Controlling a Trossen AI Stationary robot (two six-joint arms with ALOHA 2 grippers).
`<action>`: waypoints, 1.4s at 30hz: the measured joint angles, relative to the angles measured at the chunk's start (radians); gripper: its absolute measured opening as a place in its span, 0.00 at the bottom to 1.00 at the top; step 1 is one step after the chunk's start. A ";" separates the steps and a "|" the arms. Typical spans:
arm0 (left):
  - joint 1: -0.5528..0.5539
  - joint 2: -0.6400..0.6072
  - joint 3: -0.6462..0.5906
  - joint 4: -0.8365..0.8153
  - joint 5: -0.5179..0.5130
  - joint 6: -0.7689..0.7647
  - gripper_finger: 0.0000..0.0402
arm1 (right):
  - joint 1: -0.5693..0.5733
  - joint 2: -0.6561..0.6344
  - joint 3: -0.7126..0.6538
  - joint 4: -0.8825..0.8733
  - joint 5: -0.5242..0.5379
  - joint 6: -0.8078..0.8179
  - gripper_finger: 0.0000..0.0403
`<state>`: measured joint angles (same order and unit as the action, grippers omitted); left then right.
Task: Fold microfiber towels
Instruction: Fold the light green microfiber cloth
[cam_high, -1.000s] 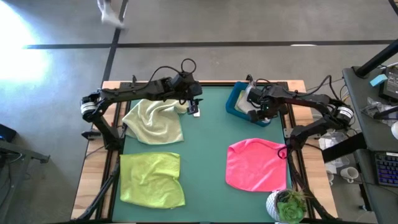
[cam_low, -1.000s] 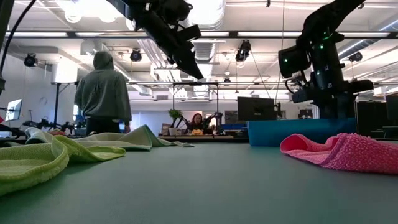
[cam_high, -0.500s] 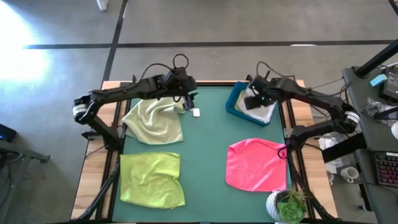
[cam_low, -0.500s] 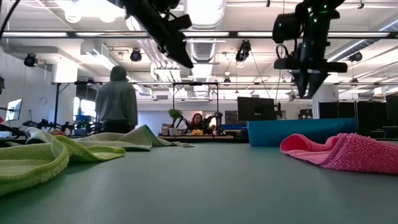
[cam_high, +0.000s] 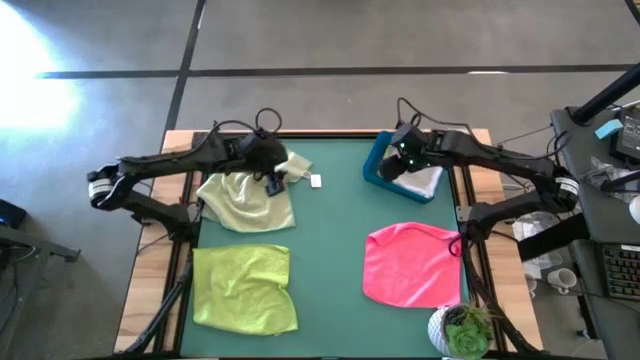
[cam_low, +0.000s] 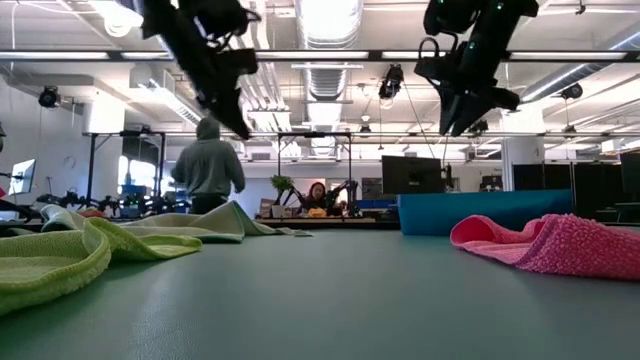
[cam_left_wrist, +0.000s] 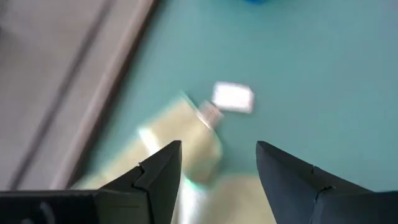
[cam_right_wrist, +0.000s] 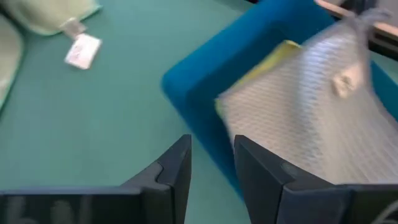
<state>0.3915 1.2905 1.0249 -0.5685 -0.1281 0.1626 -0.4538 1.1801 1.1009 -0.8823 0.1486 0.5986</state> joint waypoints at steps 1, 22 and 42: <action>-0.001 -0.016 -0.033 0.001 0.024 0.000 0.48 | 0.012 0.000 -0.005 0.011 0.000 -0.008 0.28; -0.208 0.131 -0.368 0.331 0.246 -0.183 0.48 | 0.044 0.002 -0.026 0.027 0.001 -0.087 0.28; -0.223 0.735 0.157 0.704 0.330 -0.203 0.48 | 0.048 0.002 -0.028 0.027 0.002 -0.144 0.28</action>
<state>0.1684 2.0259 1.1824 0.1358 0.2018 -0.0403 -0.4057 1.1816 1.0729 -0.8552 0.1504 0.4545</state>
